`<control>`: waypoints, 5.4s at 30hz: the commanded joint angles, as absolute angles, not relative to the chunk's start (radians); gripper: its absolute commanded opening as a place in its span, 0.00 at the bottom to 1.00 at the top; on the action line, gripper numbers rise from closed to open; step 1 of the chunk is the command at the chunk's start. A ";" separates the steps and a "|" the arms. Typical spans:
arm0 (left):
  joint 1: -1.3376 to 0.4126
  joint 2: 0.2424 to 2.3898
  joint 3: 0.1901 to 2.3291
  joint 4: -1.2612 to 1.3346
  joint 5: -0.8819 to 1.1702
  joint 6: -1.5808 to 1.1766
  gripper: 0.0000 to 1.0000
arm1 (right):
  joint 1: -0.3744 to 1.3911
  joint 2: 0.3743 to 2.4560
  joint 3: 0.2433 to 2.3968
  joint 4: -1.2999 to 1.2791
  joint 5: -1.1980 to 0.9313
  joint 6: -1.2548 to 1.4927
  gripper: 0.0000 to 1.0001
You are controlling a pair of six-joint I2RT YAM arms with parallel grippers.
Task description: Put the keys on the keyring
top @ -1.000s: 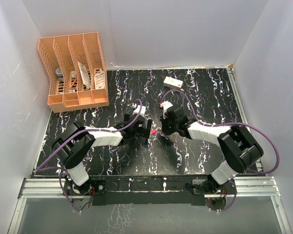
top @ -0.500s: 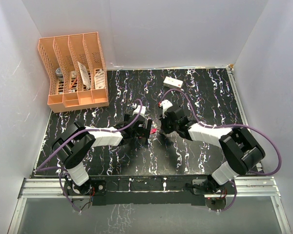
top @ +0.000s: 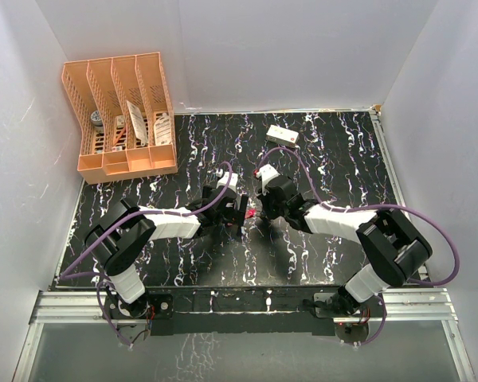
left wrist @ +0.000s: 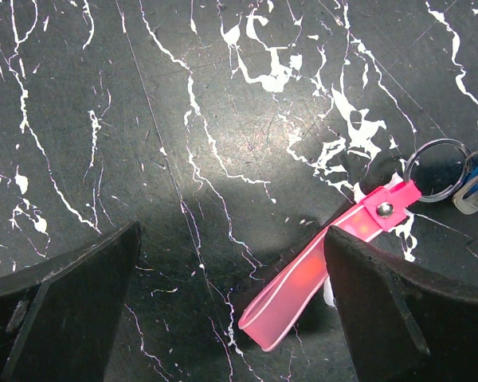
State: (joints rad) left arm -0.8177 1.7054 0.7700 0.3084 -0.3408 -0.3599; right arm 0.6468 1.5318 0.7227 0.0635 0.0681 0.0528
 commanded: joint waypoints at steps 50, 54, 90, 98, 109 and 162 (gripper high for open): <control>-0.819 1.706 0.733 0.212 -0.376 -0.383 0.99 | 0.759 1.367 0.629 0.283 0.254 -0.107 0.00; -0.818 1.687 0.725 0.202 -0.400 -0.392 0.99 | 0.763 1.357 0.629 0.278 0.264 -0.110 0.00; -0.808 1.275 0.593 0.402 -0.336 -0.328 0.98 | 0.830 1.221 0.797 0.078 0.393 -0.184 0.00; -0.808 1.263 0.516 0.655 -0.275 -0.276 0.98 | 0.833 1.179 0.842 0.005 0.368 -0.190 0.00; -0.808 1.270 0.471 0.900 -0.164 -0.327 0.93 | 0.834 1.143 0.865 -0.043 0.342 -0.190 0.00; -0.795 1.470 0.625 0.304 -0.345 -0.468 0.98 | 0.831 1.330 0.777 -0.323 0.282 0.389 0.26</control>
State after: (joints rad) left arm -0.8013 1.4834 0.5972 0.3275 -0.3164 -0.4656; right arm 0.8398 1.3846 0.7708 -0.3340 0.1955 0.3264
